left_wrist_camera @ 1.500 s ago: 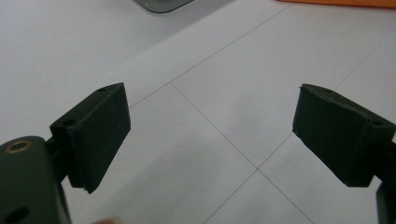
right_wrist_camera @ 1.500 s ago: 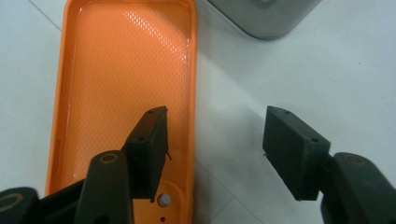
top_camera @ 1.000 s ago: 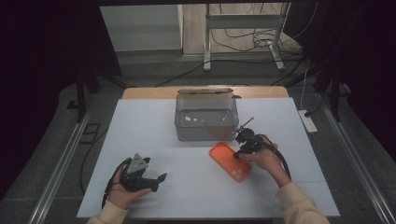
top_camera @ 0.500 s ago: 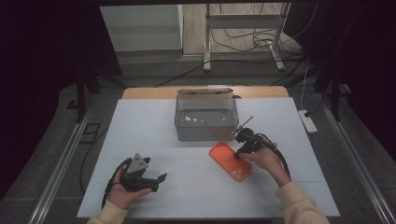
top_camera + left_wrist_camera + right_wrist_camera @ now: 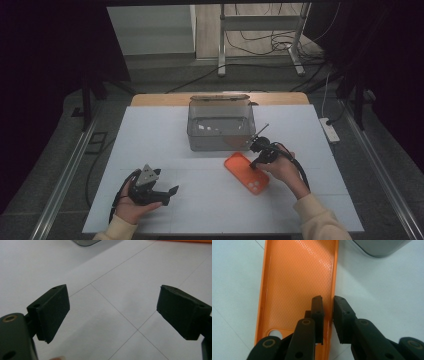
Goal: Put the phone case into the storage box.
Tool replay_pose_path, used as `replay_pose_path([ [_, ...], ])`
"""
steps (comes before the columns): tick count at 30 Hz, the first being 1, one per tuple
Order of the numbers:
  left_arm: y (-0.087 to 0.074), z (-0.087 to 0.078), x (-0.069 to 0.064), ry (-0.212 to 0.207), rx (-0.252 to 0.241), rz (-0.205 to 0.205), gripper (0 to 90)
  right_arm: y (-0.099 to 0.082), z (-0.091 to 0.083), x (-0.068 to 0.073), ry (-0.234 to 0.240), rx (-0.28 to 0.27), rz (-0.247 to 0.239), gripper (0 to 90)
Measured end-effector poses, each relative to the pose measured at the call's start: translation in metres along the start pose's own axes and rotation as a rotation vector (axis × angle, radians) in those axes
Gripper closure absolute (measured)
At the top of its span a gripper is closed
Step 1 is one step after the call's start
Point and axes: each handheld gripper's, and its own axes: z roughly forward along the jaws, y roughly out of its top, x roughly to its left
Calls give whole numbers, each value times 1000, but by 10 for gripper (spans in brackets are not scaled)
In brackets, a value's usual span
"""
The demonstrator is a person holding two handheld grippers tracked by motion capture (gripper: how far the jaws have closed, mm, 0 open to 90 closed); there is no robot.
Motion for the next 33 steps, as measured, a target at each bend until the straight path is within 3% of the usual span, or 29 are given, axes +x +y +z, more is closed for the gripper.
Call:
replay_pose_path([
  [9,0,0,0,0,0,0,112,0,0,1,-34,3,-7,865],
  [33,0,-1,1,1,-1,-1,112,1,-2,5,-67,-3,-71,889],
])
